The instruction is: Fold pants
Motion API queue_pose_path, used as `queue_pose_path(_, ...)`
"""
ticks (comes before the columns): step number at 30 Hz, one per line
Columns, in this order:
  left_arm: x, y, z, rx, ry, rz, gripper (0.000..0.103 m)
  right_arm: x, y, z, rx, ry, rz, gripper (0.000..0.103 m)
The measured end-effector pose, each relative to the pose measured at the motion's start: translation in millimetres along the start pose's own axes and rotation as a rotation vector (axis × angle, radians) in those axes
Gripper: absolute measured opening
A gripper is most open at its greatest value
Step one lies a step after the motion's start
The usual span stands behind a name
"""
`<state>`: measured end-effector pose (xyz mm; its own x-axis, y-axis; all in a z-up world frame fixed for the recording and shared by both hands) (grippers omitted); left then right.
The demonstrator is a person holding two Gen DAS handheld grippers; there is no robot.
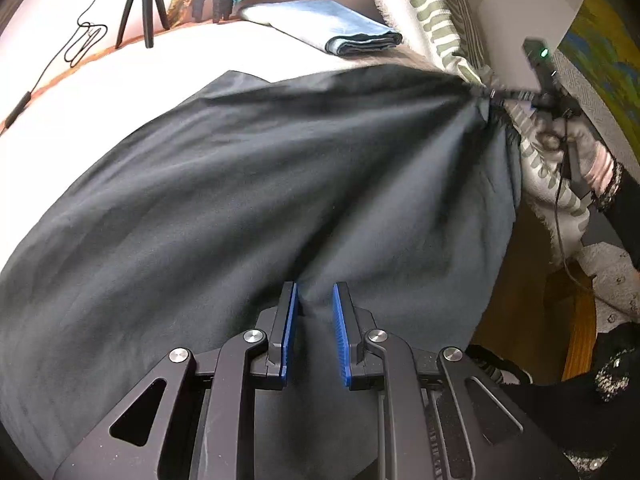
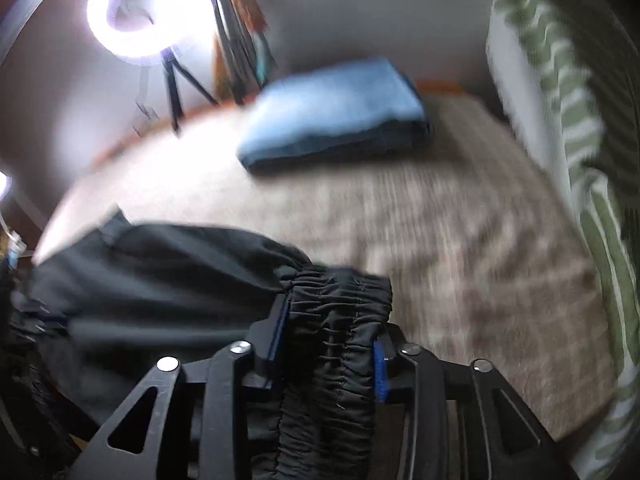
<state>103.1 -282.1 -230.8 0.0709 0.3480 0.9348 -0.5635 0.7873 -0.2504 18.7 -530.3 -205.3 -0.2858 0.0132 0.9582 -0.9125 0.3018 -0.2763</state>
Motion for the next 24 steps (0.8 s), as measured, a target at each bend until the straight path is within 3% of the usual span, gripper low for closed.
queue_pose_path(2, 3.8, 1.9, -1.8, 0.006, -0.01, 0.0, 0.016, -10.0, 5.2, 3.3, 0.007, 0.045, -0.073, 0.043)
queue_pose_path(7, 50.3, 8.8, -24.9, 0.082, -0.022, 0.089, 0.016, 34.6, -6.1, -12.5, 0.033, 0.092, 0.041, 0.069)
queue_pose_path(9, 84.8, 14.0, -44.0, 0.142, -0.016, 0.159, 0.02, 54.9, -16.4, -32.5, 0.061, 0.053, 0.097, 0.069)
queue_pose_path(13, 162.0, 35.9, -80.3, 0.245, -0.051, 0.288, 0.047, 73.9, -41.9, -77.0, 0.106, -0.054, 0.149, 0.069)
queue_pose_path(21, 291.4, 111.7, -153.2, 0.485, -0.119, 0.476, 0.047, 41.7, -83.1, -162.0, 0.215, -0.201, 0.117, 0.069)
queue_pose_path(24, 340.5, 146.4, -176.6, 0.562, -0.191, 0.535, 0.047, 24.4, -96.8, -184.4, 0.243, -0.239, 0.083, 0.069)
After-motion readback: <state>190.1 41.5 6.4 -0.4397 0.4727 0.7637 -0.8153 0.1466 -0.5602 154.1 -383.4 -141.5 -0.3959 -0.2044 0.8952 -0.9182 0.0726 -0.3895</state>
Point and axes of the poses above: each gripper's, at about its wrist camera, not at the fingertips, and x roughly against the way its jaws point, z to its right, y to its underside, the point moved 7 cm from there along -x, roughly the way its jaws point, and after that the axes turned 15 degrees about -z, right-handed, at the moved point
